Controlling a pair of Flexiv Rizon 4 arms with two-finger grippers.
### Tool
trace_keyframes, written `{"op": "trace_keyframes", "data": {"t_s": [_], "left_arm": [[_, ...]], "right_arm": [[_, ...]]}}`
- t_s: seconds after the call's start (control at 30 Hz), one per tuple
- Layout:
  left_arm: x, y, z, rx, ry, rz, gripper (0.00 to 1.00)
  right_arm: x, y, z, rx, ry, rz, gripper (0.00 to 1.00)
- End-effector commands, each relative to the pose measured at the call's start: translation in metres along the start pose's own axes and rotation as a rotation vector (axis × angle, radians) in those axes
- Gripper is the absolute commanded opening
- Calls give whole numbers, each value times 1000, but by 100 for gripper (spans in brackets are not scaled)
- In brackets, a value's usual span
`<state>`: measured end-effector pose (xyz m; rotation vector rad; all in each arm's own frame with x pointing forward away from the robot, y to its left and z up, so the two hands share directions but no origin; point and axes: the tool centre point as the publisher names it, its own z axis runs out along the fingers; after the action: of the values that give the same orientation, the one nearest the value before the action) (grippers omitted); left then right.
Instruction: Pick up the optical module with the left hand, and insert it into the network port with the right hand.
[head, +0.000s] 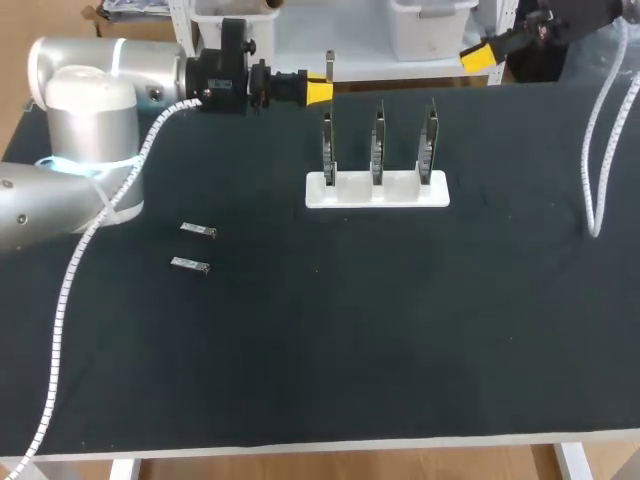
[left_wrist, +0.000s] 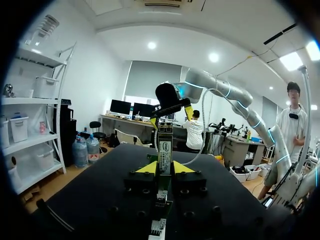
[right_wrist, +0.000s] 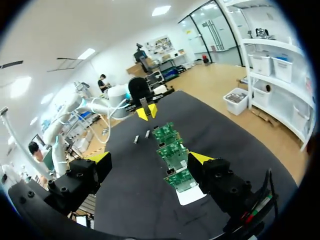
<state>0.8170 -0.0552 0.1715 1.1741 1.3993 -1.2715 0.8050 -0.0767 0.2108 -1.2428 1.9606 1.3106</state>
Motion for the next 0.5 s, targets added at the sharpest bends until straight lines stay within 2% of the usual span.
{"op": "trace_keyframes", "data": {"t_s": [0.03,0.23,0.5], "left_arm": [[0,1,0,1,0,0,0],[0,1,0,1,0,0,0],[0,1,0,1,0,0,0]], "right_arm": [[-13,-1,9,-126,53,-68,100],[-32,5,26,-108,100,-166,100],[-37,10,38,-113,97,-217,100]]}}
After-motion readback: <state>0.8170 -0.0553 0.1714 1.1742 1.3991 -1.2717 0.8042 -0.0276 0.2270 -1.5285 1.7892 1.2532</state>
